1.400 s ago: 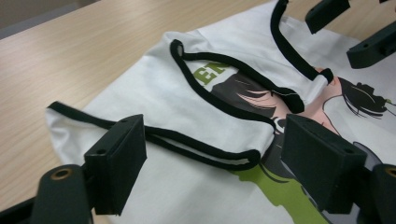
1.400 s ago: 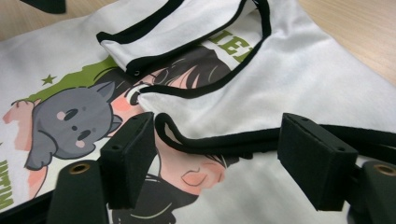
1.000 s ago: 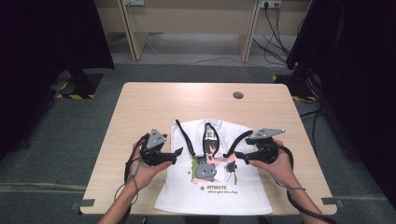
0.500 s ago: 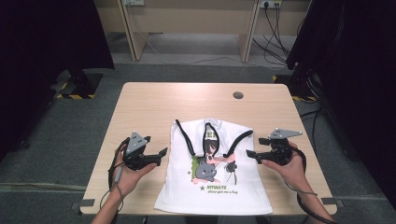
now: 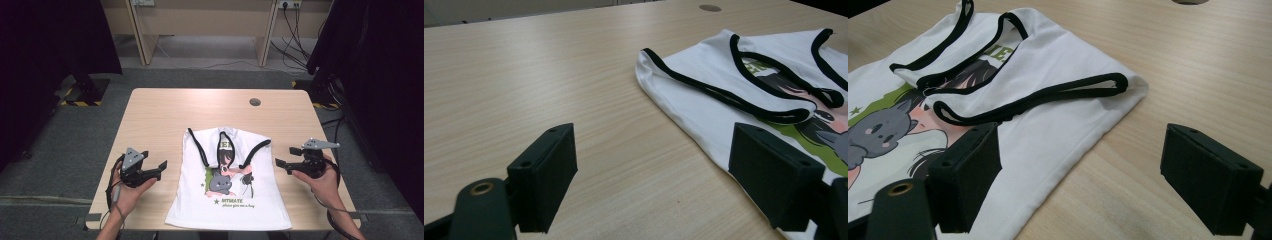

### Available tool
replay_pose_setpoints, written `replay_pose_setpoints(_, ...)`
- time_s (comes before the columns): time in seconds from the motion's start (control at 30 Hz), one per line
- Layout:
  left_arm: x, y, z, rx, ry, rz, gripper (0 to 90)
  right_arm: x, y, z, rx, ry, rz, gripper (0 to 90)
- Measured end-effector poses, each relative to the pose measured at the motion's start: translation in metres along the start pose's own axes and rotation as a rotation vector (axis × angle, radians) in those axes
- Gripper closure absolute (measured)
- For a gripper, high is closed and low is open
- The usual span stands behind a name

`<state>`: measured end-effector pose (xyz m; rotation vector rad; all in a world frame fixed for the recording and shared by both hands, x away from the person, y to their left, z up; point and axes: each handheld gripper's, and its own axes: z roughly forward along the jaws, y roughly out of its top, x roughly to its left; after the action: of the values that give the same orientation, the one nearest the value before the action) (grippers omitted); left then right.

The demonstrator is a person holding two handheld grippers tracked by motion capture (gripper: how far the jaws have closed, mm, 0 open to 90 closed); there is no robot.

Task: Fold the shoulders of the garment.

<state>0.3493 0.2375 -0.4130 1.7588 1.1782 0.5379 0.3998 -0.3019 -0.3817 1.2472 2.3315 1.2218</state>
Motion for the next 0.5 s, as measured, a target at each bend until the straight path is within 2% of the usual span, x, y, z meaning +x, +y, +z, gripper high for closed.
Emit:
replay_pose_setpoints(0.23, 0.006, -0.004, 0.0, -0.004, 0.024, -0.019, 18.4, -0.006, -0.003, -0.006, -0.02, -0.017, 0.024, 16.6)
replay_pose_setpoints(0.5, 0.009, -0.006, 0.0, -0.008, 0.033, -0.03, 17.9, -0.012, -0.007, -0.008, -0.028, -0.028, 0.049, 16.0)
